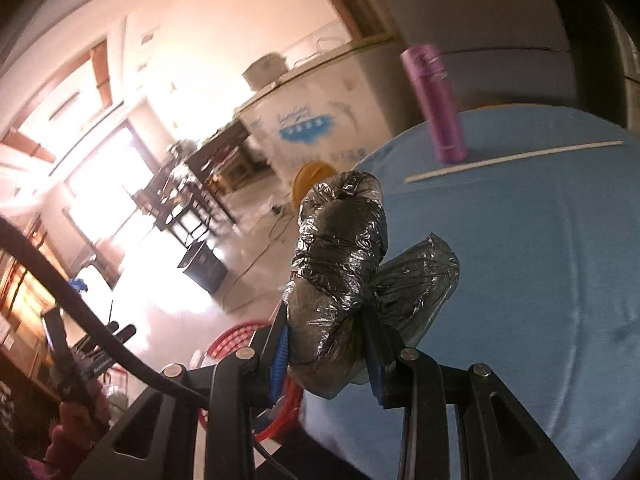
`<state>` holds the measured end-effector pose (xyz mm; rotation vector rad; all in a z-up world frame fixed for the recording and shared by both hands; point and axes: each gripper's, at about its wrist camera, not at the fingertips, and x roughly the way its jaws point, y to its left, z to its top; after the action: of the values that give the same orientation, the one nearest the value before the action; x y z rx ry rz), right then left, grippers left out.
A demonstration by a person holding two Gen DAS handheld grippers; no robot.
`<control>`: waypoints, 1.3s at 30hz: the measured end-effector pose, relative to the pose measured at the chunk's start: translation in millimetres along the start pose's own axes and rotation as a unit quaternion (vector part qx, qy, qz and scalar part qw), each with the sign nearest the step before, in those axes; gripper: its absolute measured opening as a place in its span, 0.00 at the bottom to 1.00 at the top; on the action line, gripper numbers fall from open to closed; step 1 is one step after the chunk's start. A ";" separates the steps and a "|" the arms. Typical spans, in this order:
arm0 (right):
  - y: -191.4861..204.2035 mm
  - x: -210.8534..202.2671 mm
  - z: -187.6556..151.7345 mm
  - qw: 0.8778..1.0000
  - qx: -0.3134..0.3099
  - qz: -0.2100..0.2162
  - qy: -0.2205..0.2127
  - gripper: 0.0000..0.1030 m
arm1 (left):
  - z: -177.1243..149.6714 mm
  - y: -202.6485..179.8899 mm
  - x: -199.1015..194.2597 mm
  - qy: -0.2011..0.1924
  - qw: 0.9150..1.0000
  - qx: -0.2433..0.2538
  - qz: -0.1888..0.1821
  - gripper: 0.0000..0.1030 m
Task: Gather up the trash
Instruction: 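Carry the black bag in the right tool over the red basket, then open the right tool to drop the black bag into the basket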
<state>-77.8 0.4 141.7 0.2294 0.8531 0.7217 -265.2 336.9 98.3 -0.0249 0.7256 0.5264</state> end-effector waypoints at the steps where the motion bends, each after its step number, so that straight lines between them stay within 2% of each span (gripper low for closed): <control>1: 4.6 5.5 -2.0 1.000 -0.003 0.004 0.008 0.34 | 0.5 3.3 0.9 0.001 1.000 -0.003 0.003 0.64; 7: 23.5 42.6 -3.3 0.998 -0.020 0.027 0.048 0.34 | -0.9 25.8 6.3 0.006 0.999 -0.028 0.020 0.64; 12: 36.9 63.7 -10.7 0.996 -0.034 0.040 0.075 0.34 | -6.4 27.6 16.6 0.021 0.999 -0.029 0.019 0.64; 21: 69.5 105.3 -28.0 0.987 -0.060 0.065 0.135 0.34 | -12.3 18.9 33.0 0.044 0.998 -0.039 -0.016 0.64; 26: 92.1 133.7 -39.9 0.980 -0.073 0.085 0.167 0.35 | -12.8 13.4 31.4 0.040 0.998 -0.031 -0.030 0.64; 35: 102.1 146.0 -50.8 0.974 -0.054 0.125 0.181 0.37 | -5.2 3.2 27.5 0.035 0.998 -0.018 -0.042 0.64; 37: 99.9 146.2 -51.2 0.974 -0.046 0.132 0.178 0.42 | -4.0 -2.4 25.5 0.033 0.998 -0.010 -0.043 0.64; 38: 97.6 145.8 -50.8 0.973 -0.037 0.142 0.176 0.48 | -3.5 -4.6 25.0 0.033 0.998 -0.008 -0.044 0.64; 39: 96.0 145.8 -50.4 0.973 -0.029 0.150 0.173 0.63 | -2.6 -8.9 23.9 0.032 0.998 -0.004 -0.045 0.64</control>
<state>-98.4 163.6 64.7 0.1849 1.1418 1.0892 -247.8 339.4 79.7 -0.0819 0.7805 0.4437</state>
